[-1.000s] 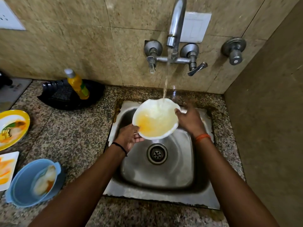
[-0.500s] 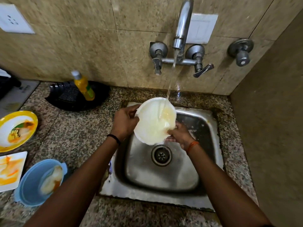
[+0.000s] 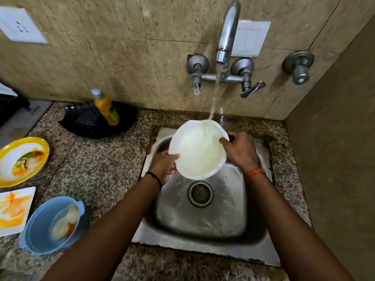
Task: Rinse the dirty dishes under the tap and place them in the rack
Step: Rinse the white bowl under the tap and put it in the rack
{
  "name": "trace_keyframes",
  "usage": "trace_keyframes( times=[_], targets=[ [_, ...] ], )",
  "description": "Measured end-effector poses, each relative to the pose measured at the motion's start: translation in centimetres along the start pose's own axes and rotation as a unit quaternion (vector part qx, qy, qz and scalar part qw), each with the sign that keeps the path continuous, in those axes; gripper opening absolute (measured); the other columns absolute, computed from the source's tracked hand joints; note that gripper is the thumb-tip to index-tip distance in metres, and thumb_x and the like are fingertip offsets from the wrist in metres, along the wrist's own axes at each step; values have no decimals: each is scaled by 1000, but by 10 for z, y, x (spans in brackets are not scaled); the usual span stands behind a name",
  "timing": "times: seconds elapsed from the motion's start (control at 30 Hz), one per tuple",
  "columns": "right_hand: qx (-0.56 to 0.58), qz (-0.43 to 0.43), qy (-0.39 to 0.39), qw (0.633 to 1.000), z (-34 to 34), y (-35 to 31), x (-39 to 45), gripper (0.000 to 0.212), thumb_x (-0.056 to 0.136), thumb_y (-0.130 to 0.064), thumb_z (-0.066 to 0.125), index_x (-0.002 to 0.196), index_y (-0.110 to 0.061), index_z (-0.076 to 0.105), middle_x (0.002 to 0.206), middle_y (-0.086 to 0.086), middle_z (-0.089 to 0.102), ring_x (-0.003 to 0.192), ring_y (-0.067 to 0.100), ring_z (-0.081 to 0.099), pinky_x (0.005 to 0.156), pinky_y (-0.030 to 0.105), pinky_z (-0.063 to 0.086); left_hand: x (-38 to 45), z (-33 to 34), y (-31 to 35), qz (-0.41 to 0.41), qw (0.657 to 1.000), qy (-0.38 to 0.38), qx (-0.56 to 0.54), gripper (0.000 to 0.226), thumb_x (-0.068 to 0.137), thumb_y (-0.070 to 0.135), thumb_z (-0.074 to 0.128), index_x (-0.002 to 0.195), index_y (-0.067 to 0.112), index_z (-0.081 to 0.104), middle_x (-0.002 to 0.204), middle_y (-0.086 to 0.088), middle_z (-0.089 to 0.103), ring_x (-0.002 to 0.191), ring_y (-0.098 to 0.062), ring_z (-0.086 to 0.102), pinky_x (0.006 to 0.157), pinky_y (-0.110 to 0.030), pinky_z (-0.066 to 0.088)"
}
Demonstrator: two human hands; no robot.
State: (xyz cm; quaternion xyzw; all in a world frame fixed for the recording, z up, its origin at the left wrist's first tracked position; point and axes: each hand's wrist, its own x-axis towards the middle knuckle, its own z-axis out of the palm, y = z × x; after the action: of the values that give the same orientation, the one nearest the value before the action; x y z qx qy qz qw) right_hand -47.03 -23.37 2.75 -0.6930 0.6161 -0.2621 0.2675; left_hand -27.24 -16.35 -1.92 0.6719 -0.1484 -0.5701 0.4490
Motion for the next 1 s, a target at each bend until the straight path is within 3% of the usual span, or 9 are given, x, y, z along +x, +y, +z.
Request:
trace_keyframes(
  times=[0.1, 0.3, 0.4, 0.5, 0.67, 0.8, 0.87, 0.93, 1.0],
  targets=[
    [-2, 50, -15, 999, -7, 4, 3, 18, 78, -23, 64, 81, -9, 74, 75, 7, 71, 72, 22, 64, 62, 28, 45, -1, 7, 7, -1, 999, 12, 29, 32, 94, 11, 56, 124, 1, 54, 126, -28, 59, 59, -15, 56, 44, -26, 53],
    [218, 229, -135, 939, 9, 32, 2, 33, 86, -1, 57, 118, -2, 63, 104, 11, 67, 84, 26, 66, 59, 37, 59, -4, 5, 35, 85, 983, 47, 155, 7, 90, 7, 59, 95, 4, 63, 80, -21, 65, 41, -20, 62, 41, -37, 56],
    [256, 235, -166, 923, 17, 36, -8, 38, 87, 4, 60, 123, -5, 57, 113, 7, 62, 96, 26, 61, 56, 32, 55, -1, 1, 41, 232, 901, 89, 356, 17, 81, 18, 61, 84, 5, 71, 82, -21, 72, 67, -32, 69, 64, -39, 58],
    [282, 239, -157, 916, 21, 36, -14, 43, 82, 8, 65, 122, -5, 56, 110, 8, 60, 98, 28, 60, 61, 35, 56, -2, 1, 37, 334, 824, 106, 445, 32, 84, 11, 58, 113, 14, 70, 98, -13, 73, 89, -31, 67, 77, -29, 48],
    [169, 124, -87, 974, 27, 40, -15, 36, 77, 4, 67, 110, -10, 68, 99, 8, 71, 87, 23, 66, 80, 44, 57, 11, -1, 18, 325, 881, 92, 331, 42, 83, 3, 54, 121, 15, 66, 110, -9, 72, 100, -26, 66, 90, -28, 50],
    [43, -13, -6, 999, 23, 36, -21, 35, 84, -2, 58, 115, -15, 69, 101, 9, 73, 92, 25, 66, 77, 26, 46, 10, 10, 7, 42, 997, 19, 58, 33, 90, 0, 43, 120, 4, 58, 94, -9, 60, 88, -32, 60, 86, -40, 50],
    [10, -47, 41, 998, 20, 38, -25, 39, 85, -2, 56, 119, -17, 68, 107, 6, 73, 99, 23, 66, 84, 23, 46, 6, 12, 6, -91, 989, -25, -112, 26, 94, -6, 26, 108, -8, 48, 100, -19, 52, 101, -39, 56, 105, -42, 41],
    [27, -66, 67, 995, 22, 46, -25, 47, 81, 1, 53, 121, -19, 67, 112, 5, 72, 103, 23, 66, 94, 28, 50, 2, 8, 10, -122, 952, -54, -275, 32, 93, -5, 20, 115, -13, 40, 114, -33, 49, 123, -44, 48, 110, -48, 35],
    [35, -77, 84, 993, 22, 57, -26, 53, 79, 2, 51, 124, -21, 65, 117, 5, 70, 106, 23, 65, 96, 38, 51, 1, 9, 19, -116, 905, -60, -404, 30, 98, 9, 31, 120, -9, 42, 119, -34, 52, 120, -42, 52, 106, -48, 39]
  ],
)
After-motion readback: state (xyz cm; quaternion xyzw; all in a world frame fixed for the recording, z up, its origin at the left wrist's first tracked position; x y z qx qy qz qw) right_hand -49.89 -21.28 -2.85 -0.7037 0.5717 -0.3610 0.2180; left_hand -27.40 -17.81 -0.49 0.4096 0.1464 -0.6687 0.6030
